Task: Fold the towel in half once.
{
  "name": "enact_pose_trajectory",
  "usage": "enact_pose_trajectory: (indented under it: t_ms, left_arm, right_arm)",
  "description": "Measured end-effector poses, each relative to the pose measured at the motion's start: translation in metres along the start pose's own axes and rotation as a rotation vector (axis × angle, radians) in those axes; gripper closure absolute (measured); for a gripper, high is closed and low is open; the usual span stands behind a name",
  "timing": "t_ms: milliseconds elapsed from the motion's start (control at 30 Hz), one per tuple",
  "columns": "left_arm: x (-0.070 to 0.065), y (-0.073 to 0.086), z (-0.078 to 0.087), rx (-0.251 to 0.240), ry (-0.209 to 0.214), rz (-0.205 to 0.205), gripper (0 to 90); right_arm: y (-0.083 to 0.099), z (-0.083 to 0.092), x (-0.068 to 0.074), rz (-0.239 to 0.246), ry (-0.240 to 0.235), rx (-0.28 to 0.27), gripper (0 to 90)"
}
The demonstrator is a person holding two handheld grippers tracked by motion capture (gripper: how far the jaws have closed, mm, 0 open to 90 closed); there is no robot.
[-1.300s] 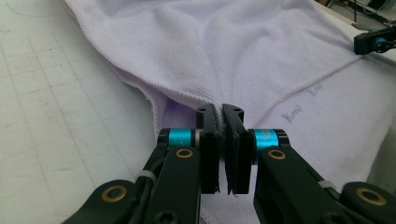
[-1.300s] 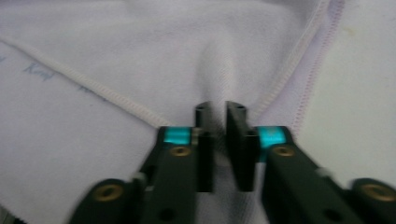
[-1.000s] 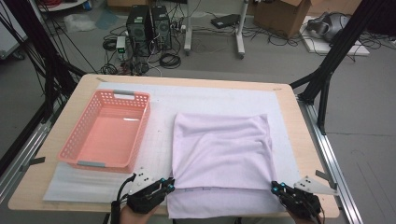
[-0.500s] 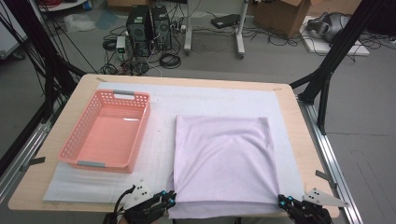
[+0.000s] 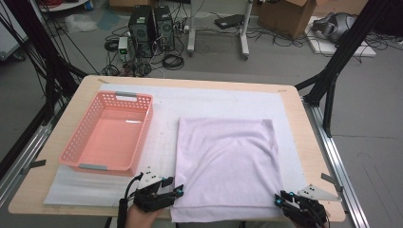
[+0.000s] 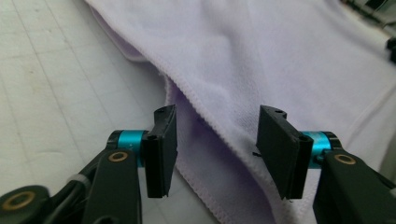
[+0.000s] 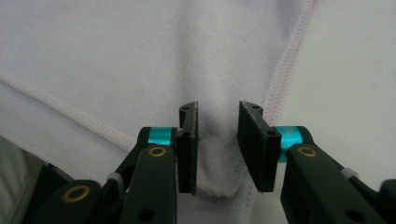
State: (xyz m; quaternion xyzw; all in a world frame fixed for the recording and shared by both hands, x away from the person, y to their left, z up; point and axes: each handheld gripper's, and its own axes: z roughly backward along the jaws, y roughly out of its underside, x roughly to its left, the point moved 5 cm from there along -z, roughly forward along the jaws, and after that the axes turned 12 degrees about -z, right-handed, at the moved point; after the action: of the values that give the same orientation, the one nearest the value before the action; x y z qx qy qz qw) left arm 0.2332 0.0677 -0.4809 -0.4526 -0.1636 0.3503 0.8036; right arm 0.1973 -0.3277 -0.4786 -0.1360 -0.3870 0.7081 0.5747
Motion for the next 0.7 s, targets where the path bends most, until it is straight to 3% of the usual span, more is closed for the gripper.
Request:
enact_pose_trajectory:
  t_ms: [167,300,400,433,467,500,533,567,600,700]
  left_arm:
    - [0.006,0.002,0.004,0.005,-0.063,0.002,43.5]
    - [0.006,0.007,0.007,0.006,-0.047,0.040,41.4]
    - [0.000,0.008,0.006,-0.006,-0.030,0.026,40.4]
    - [-0.003,0.009,0.006,-0.011,-0.005,0.016,42.3]
    - [-0.006,0.010,0.006,-0.018,0.012,-0.001,50.9]
    - [-0.006,0.011,0.006,-0.019,-0.004,-0.018,57.6]
    - [-0.004,0.012,0.007,-0.010,-0.001,-0.007,70.4]
    - [-0.003,0.012,0.008,0.002,0.047,0.034,83.1]
    - [-0.002,0.012,0.009,0.006,0.054,0.052,84.7]
    - [-0.004,0.011,0.020,-0.003,0.071,0.047,85.9]
  right_arm:
    - [0.002,0.005,0.001,0.037,0.039,-0.011,55.3]
    - [0.006,0.007,-0.005,0.018,0.073,0.009,53.1]
    - [0.006,0.007,-0.006,0.012,0.067,0.007,55.3]
    - [0.006,0.007,-0.004,0.016,0.067,0.012,60.3]
    - [0.007,0.007,-0.003,0.024,0.056,0.017,69.1]
    - [0.007,0.007,-0.001,0.030,0.031,0.024,80.3]
    - [0.008,0.007,0.002,0.036,0.014,0.035,83.6]
    - [0.008,0.008,0.003,0.041,0.018,0.038,84.7]
    - [0.008,0.009,0.003,0.033,0.006,0.046,85.0]
    - [0.013,0.018,-0.001,-0.026,-0.044,0.043,85.2]
